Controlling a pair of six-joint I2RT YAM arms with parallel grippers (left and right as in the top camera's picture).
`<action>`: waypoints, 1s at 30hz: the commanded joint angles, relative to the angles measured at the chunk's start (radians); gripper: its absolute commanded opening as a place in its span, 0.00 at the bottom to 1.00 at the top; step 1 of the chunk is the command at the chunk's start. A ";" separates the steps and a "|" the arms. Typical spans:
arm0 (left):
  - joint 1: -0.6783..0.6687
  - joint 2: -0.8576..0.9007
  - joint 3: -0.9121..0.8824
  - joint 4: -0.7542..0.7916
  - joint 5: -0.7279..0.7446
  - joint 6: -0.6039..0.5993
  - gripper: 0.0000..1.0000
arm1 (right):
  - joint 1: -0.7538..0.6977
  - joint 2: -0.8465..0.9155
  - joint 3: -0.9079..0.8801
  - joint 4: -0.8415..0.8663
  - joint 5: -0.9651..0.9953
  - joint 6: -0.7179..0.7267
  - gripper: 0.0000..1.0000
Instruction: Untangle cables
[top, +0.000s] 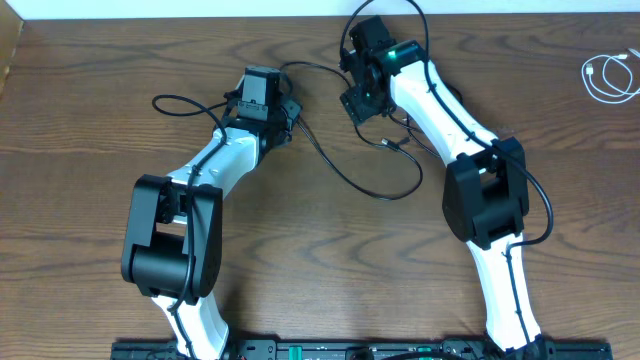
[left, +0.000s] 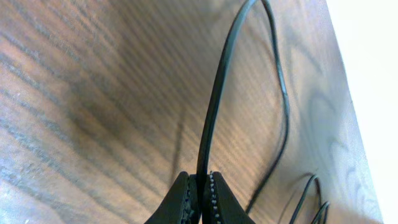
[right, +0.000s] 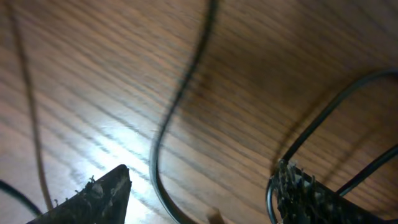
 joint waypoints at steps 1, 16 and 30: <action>-0.018 0.017 -0.001 0.029 -0.051 -0.026 0.08 | 0.002 0.034 -0.003 0.005 -0.014 0.003 0.69; -0.018 0.086 -0.001 0.105 -0.036 -0.101 0.08 | 0.014 0.105 -0.004 -0.040 -0.201 -0.168 0.66; 0.050 0.086 -0.001 0.108 0.090 -0.100 0.08 | 0.083 0.114 -0.004 -0.139 -0.219 -0.299 0.66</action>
